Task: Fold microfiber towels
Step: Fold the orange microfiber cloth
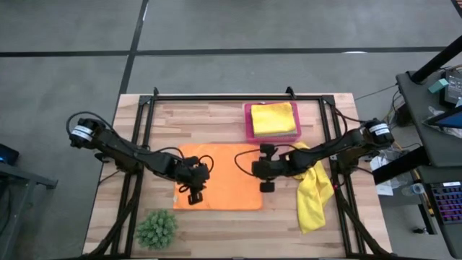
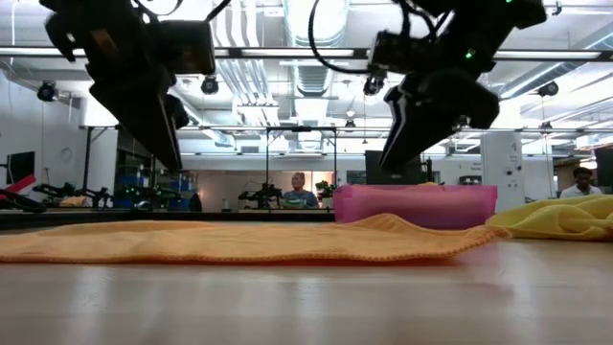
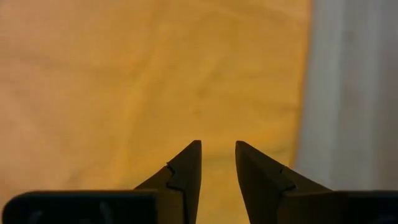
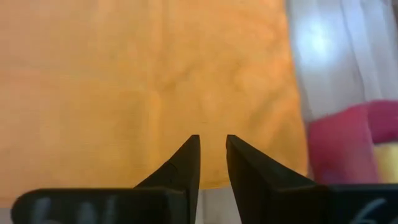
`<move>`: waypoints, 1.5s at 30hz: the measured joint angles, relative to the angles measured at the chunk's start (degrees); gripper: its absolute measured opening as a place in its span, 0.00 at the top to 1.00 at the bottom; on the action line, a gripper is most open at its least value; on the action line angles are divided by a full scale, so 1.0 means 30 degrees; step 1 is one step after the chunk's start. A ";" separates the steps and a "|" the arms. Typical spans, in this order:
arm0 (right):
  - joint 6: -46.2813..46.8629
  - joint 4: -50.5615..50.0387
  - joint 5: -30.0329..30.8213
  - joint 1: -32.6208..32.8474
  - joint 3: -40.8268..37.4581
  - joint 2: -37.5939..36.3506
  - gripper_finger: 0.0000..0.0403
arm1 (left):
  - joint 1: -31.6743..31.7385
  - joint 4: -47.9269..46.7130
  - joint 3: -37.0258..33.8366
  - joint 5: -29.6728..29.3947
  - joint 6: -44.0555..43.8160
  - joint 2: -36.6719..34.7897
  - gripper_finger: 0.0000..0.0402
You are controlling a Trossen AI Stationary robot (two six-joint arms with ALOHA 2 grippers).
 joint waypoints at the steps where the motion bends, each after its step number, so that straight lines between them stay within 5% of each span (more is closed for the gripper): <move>1: -0.0044 -0.0012 0.0020 0.0260 0.0000 -0.0007 0.83 | -0.0002 0.0110 0.0006 0.0467 -0.0007 0.0000 0.79; 6: -0.0241 0.0337 0.0144 0.1618 0.0000 -0.0007 0.83 | -0.0067 0.0048 0.0419 0.2712 -0.1327 -0.0001 0.79; 10: -0.0875 0.1543 0.0159 0.2596 -0.0061 -0.0007 0.83 | -0.0993 0.0066 0.1041 0.2697 -0.2232 0.0251 0.79; 16: -0.1545 0.5221 0.0160 0.3458 -0.0978 -0.0007 0.83 | -0.3182 -0.0817 0.2888 0.0355 -0.1699 0.1158 0.79; 23: 0.0575 0.5773 -0.0831 0.3739 -0.1195 -0.0007 0.84 | -0.5882 -0.6283 0.5758 -0.1450 -0.2013 0.2802 0.79; 29: 0.1483 0.5802 -0.2377 0.3983 -0.1195 -0.0007 0.72 | -0.6750 -0.7322 0.5747 -0.1102 -0.3017 0.3860 0.75; 37: 0.2733 0.5835 -0.2443 0.4556 -0.1411 0.0000 0.51 | -0.6741 -0.7514 0.4853 -0.0592 -0.3032 0.4797 0.52; 45: 0.3842 0.7702 -0.2516 0.4610 -0.2976 0.0974 0.47 | -0.6662 -0.7432 0.4554 -0.0485 -0.3010 0.6186 0.46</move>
